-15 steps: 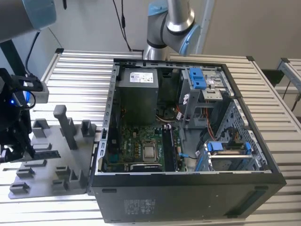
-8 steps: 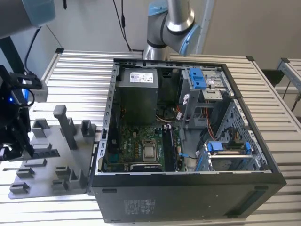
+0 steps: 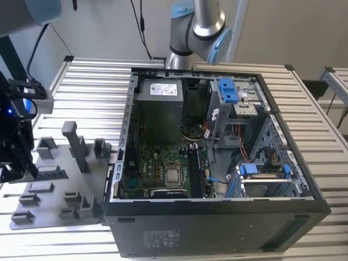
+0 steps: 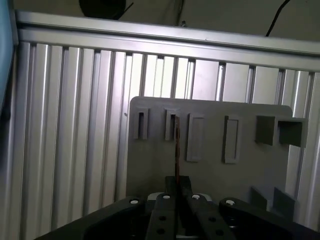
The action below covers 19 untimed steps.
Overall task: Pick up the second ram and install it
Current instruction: 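Pick up the second ram and move it above second insertion slot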
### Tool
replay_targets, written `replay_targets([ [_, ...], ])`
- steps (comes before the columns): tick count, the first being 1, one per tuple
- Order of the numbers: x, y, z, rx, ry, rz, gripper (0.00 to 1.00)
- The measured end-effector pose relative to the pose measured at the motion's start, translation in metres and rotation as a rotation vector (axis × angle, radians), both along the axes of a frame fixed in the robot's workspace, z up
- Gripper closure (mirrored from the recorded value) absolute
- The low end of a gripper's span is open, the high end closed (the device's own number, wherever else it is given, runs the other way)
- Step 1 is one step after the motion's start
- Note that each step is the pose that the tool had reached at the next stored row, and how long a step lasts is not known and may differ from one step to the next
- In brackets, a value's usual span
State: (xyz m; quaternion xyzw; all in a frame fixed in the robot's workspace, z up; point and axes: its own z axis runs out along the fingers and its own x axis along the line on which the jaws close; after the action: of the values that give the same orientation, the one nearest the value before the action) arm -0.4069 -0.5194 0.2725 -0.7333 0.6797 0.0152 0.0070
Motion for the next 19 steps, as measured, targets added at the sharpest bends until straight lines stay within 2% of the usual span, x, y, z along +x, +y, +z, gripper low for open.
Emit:
replay_targets([
  [7, 0.0000, 0.0000, 0.0028, 0.0116, -0.0002, -0.061, 0.86],
  [14, 0.0000, 0.0000, 0.0058, 0.0150, -0.0005, -0.128, 0.86],
  [19, -0.0001, 0.0000, 0.0095, 0.0167, -0.0008, -0.154, 0.86],
])
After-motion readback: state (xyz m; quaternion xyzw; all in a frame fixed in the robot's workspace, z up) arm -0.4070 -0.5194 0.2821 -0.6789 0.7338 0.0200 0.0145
